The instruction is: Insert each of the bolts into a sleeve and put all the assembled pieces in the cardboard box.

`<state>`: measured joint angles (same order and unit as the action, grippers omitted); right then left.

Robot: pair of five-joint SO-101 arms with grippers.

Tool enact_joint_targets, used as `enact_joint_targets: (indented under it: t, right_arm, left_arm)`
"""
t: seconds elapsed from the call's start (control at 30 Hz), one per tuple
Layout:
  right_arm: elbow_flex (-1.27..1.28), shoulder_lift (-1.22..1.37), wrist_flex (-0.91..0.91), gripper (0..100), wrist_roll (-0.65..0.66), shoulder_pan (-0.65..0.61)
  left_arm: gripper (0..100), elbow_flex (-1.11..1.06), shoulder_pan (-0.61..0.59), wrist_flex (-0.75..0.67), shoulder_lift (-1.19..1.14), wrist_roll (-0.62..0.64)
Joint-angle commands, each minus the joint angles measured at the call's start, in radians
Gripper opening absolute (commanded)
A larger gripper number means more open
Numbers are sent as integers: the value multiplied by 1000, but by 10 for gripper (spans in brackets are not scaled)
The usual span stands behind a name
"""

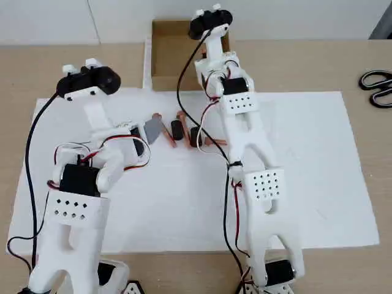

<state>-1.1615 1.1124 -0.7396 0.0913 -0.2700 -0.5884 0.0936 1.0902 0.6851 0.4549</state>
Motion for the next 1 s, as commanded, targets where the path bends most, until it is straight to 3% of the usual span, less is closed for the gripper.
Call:
enact_joint_targets:
  t: [0.0, 0.2, 0.5, 0.97]
  right_arm:
    - [-68, -21, 5, 127, 11, -5]
    - [-68, 2, 5, 221, 55, -5]
    - [-130, 13, -8, 232, 54, -5]
    - [-520, -111, -541, 232, 52, -5]
  left_arm:
    - [245, 10, -5, 0, 6, -6]
    - [245, 8, -5, 2, 6, -6]
    - [245, 13, -5, 2, 6, -6]
    - [246, 27, -3, -3, 6, -8]
